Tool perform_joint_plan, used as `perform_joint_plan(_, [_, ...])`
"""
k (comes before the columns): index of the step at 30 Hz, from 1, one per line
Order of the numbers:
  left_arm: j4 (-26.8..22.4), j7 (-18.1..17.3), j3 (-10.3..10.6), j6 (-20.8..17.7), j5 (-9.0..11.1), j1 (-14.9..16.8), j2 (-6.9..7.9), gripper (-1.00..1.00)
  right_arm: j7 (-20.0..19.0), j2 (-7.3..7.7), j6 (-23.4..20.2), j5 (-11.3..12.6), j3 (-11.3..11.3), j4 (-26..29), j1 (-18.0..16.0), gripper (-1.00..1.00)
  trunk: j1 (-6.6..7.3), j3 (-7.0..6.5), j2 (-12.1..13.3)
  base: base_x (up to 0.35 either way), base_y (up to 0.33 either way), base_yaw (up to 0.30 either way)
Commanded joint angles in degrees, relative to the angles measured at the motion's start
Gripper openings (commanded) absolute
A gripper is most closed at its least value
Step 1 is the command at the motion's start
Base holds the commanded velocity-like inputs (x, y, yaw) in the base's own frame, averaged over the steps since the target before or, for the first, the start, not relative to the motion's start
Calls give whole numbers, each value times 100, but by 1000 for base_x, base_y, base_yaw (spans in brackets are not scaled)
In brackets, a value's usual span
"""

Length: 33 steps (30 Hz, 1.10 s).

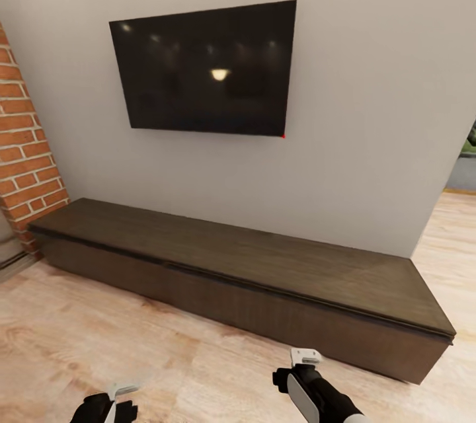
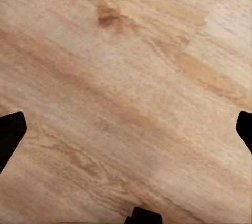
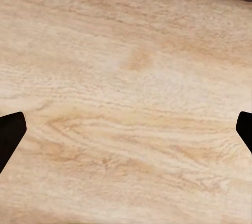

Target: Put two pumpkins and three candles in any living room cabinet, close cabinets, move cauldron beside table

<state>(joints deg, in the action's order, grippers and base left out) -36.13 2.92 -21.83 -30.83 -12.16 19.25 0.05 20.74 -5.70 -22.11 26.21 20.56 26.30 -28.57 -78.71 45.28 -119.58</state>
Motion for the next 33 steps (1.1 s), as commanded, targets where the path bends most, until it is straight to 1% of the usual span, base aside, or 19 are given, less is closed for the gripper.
perform_joint_plan(1, [48, 6, -38, 52, 2, 0, 12, 100, 0, 0, 20, 0, 0, -27, 0, 100, 23, -14, 41, 0, 0, 244])
perform_joint_plan(5, [171, 13, -103, 202, -1, 0, 34, 100, 3, -7, 67, -7, 10, -112, 0, 100, 111, -69, 202, 0, 0, 244])
perform_joint_plan(8, [276, 15, -132, 450, -5, 0, 66, 100, 8, -9, 81, -10, 16, -142, 0, 100, 176, -110, 322, 0, 0, 244])
perform_joint_plan(11, [543, 19, -186, 638, -6, 0, 89, 100, 7, -8, 83, -13, 17, -149, 0, 100, 242, -151, 443, 0, 0, 244])
perform_joint_plan(16, [710, 30, -203, 851, -12, 0, 135, 100, 3, -9, 90, -18, 18, -151, 0, 100, 352, -219, 643, 0, 0, 244])
perform_joint_plan(29, [739, 33, -199, 912, -15, 0, 162, 100, 0, -10, 93, -36, 33, -151, 0, 100, 638, -396, 1164, 0, 0, 244])
perform_joint_plan(33, [739, 31, -198, 906, -15, 0, 162, 100, 1, -5, 151, -33, 190, -151, 0, 100, 726, -451, 1325, 0, 0, 245])
